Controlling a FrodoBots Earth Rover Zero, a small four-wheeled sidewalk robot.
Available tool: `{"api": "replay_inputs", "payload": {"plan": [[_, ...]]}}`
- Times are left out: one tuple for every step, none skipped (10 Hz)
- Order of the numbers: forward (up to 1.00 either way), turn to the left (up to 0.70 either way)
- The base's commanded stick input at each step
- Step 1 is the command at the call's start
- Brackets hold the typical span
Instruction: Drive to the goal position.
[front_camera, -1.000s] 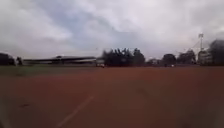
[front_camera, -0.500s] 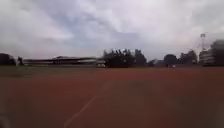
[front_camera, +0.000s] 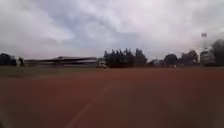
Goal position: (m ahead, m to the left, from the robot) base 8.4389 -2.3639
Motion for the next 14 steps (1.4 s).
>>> {"api": "replay_inputs", "payload": {"plan": [[0.7,0.0],[0.7,0.0],[0.7,0.0],[0.7,-0.08],[0.7,-0.35],[0.7,-0.11],[0.7,0.0],[0.7,0.0],[0.7,0.0],[0.7,0.0],[0.7,0.0],[0.7,0.0],[0.7,0.0],[0.7,0.0]]}}
